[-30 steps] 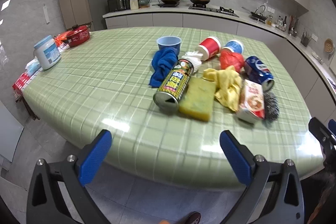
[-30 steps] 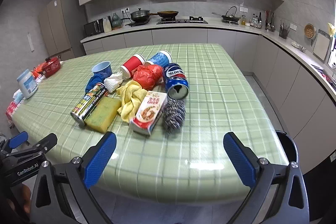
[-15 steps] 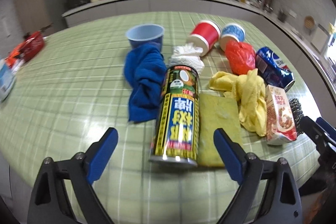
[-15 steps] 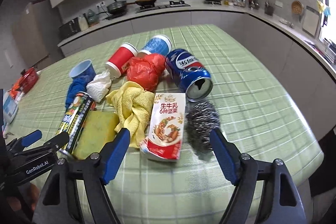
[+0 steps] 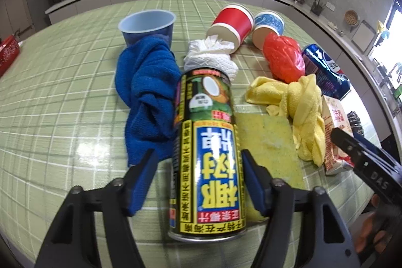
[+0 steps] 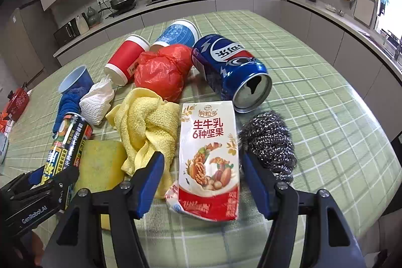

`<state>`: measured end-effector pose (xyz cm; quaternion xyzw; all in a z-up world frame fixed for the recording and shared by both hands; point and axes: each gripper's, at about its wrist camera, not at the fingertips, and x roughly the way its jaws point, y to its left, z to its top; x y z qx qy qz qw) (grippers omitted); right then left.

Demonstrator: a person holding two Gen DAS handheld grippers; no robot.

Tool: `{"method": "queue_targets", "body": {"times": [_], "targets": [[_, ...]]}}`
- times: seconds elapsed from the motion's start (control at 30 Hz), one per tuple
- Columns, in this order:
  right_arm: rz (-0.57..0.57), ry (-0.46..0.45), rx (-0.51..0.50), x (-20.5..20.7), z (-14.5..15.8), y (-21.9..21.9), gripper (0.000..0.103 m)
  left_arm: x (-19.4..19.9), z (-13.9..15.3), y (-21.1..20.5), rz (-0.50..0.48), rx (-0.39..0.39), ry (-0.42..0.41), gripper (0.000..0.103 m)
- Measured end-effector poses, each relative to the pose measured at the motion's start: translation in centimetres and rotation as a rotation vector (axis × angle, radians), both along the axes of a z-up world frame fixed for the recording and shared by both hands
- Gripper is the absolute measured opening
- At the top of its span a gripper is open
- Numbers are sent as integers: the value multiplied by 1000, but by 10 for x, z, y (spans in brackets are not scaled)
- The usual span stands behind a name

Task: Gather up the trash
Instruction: 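Grasp the yellow spray can with left tool while right tool grasps milk carton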

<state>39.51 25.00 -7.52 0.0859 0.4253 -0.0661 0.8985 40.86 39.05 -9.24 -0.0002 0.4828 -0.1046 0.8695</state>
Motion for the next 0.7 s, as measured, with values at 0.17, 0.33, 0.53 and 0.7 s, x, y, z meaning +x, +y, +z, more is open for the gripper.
{"method": "queue_targets", "body": {"times": [0.17,0.33,0.53,0.7], "targets": [[6,20,4,8,-9,0,53,1,-1,-1,-12,-4,-7,55],[16,29,19,11,-18,-1,50,2,-3,-2,-5,-7,-22,54],[39,-12,37,3,-8,-4,50,-3,0,1,22,-26,-38,54],[49,-62,42,-7,16,-10,50,-10,15,4,54,-28,-89,54]]}}
